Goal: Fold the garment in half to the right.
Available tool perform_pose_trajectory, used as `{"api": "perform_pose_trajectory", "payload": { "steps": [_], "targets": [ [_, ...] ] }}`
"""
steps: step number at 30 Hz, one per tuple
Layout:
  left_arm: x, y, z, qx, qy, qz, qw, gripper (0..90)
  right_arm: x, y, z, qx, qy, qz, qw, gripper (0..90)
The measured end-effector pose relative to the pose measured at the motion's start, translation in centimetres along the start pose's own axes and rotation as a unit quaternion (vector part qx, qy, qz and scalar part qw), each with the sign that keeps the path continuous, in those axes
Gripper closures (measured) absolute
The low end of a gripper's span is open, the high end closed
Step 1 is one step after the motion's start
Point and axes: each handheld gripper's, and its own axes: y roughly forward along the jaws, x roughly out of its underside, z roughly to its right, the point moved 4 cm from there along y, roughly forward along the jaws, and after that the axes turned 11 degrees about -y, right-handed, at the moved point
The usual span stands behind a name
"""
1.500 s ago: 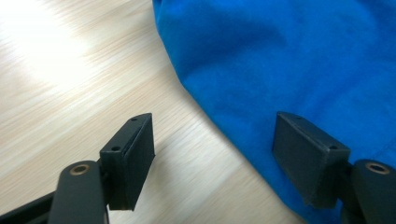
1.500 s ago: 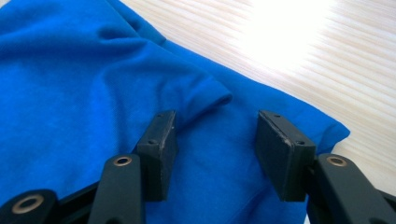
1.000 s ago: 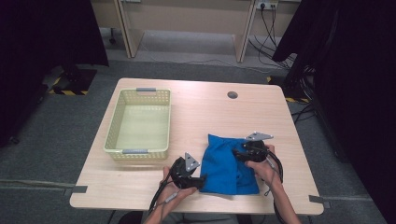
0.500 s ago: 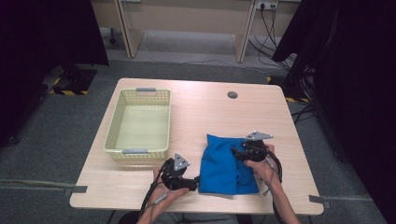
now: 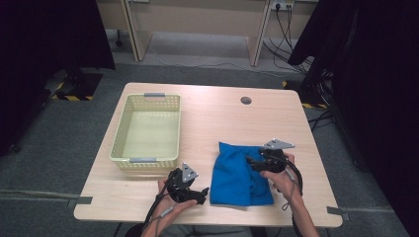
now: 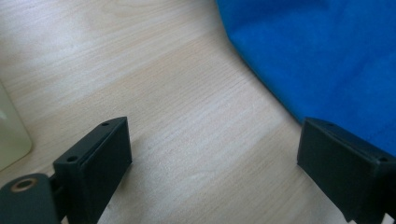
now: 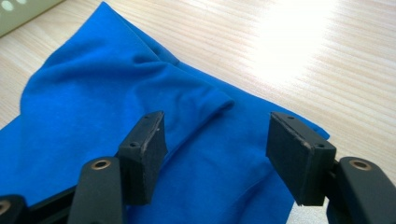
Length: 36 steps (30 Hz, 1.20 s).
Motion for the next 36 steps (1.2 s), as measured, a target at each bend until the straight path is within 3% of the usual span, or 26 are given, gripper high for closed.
{"api": "perform_pose_trajectory", "payload": {
  "steps": [3, 14, 20, 26, 31, 36],
  "targets": [
    [0.2, -0.1, 0.1, -0.002, 0.016, -0.007, 0.9998, 7.7, -0.1, -0.2, -0.1, -0.001, 0.000, 0.003, 1.0000, 35.9],
    [0.2, -0.1, 0.0, -0.001, 0.015, -0.006, 0.9999, 6.9, -0.7, -0.5, 0.4, -0.001, 0.015, 0.012, 0.9998, 29.0],
    [0.3, 0.0, 0.0, -0.007, 0.015, -0.014, 0.9998, 0.4, -1.1, 0.1, 0.4, -0.004, 0.021, 0.008, 0.9997, 24.4],
    [0.3, 0.0, 0.0, -0.006, 0.017, -0.015, 0.9997, 0.0, -1.7, 1.7, 0.0, -0.014, 0.018, 0.001, 0.9997, 23.3],
    [0.2, 0.1, 0.0, -0.006, 0.013, -0.015, 0.9998, 0.0, -1.9, 2.9, -0.6, -0.025, -0.008, -0.006, 0.9996, 35.4],
    [0.2, 0.1, 0.0, -0.007, 0.012, -0.015, 0.9998, 0.0, -1.6, 3.8, -0.5, -0.025, -0.024, -0.010, 0.9994, 61.4]
  ]
}}
